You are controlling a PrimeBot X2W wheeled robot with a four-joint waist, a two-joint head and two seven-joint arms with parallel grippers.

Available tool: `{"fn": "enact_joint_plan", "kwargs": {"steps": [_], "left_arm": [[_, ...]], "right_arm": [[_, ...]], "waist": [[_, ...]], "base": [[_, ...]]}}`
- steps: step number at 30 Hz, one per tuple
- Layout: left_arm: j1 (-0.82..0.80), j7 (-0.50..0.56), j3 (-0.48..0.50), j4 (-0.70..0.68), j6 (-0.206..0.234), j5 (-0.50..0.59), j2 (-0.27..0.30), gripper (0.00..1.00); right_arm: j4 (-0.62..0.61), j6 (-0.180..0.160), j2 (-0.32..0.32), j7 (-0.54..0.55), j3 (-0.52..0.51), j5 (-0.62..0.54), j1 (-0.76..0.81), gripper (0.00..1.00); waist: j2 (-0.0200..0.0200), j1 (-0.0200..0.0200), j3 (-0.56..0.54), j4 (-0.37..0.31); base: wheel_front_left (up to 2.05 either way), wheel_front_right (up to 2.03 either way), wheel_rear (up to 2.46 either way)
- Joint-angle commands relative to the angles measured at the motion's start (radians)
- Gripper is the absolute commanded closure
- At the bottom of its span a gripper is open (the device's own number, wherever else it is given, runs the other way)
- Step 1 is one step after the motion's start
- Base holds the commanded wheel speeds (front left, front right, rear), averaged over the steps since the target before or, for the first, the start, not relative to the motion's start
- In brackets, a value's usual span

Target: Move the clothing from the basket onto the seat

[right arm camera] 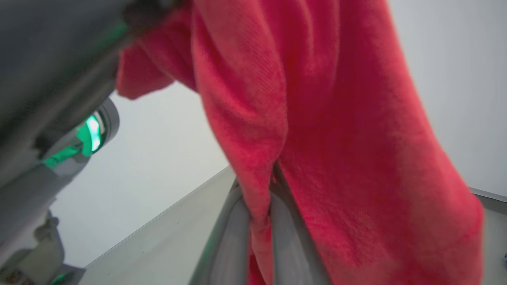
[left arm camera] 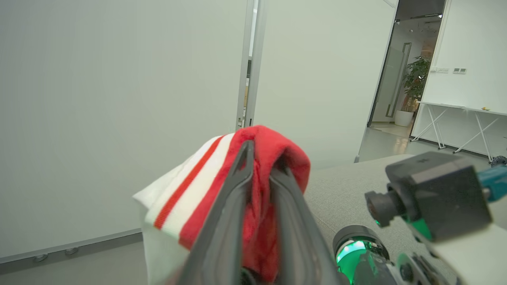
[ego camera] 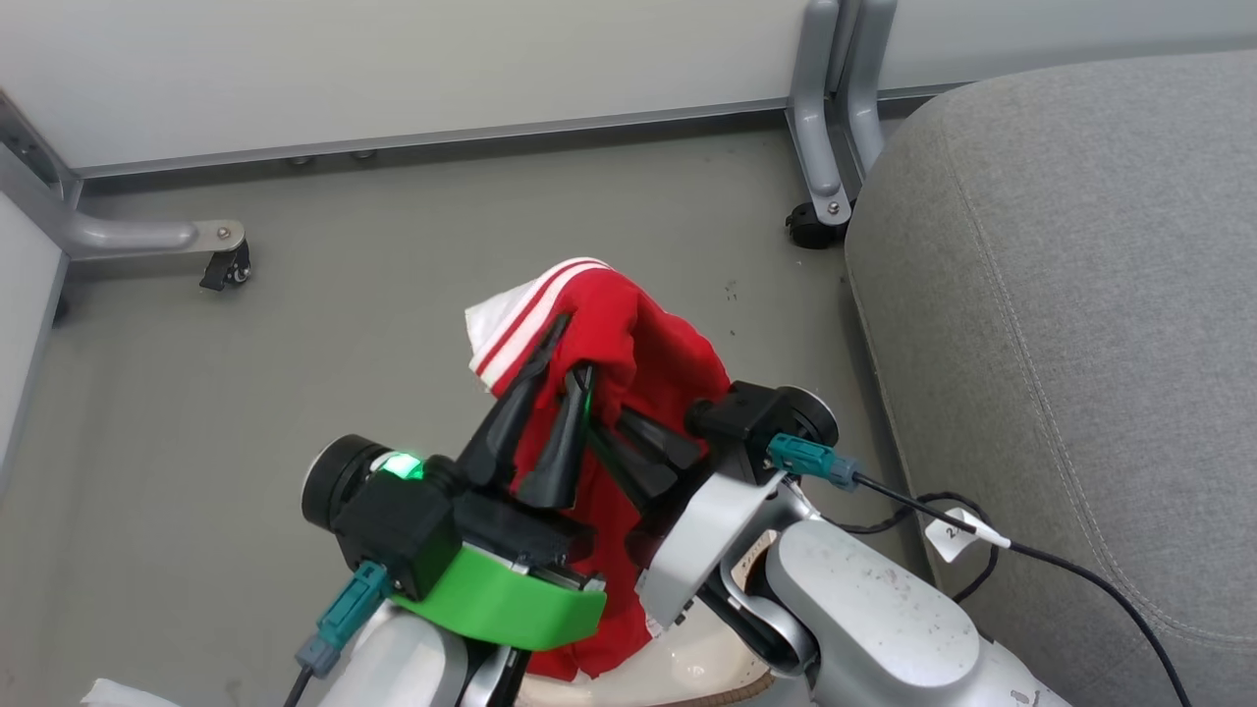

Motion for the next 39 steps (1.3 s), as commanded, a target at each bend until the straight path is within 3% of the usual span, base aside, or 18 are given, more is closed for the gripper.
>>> {"fn": "enact_joint_plan", "kwargs": {"steps": [1,8,20,39], "left_arm": [[-0.017,-0.006,0.006,-0.006,0.006,0.010,0.013,0.00],[0.024,-0.004,0.019,-0.017,0.024,0.026,0.050,0.00],[0.102,0.067,-0.044,0.007,-0.004,0.058,0.137,0.00],[0.157,0.103,-0.096,0.067,0.005,0.046,0.150,0.00]], "right_arm": [[0.004,0.000,-0.001,-0.009,-0.005,-0.007,-0.020,1.00],[0.025,0.000,-0.001,-0.020,-0.040,-0.030,-0.024,1.00],[0.056,0.000,-0.001,-0.020,-0.099,-0.070,0.008,1.00],[0.073,0.000,-0.001,-0.002,-0.116,-0.082,0.050,1.00]], "waist": [[-0.0001,0.0000,0.000,0.002],[-0.0001,0.0000,-0.002,0.008],[-0.0001,0.0000,-0.017,0.022],[-0.0001,0.0000,-0.038,0.017]], "base": [[0.00,0.00,0.00],[0.00,0.00,0.00],[0.00,0.00,0.00],[0.00,0.00,0.00]]}}
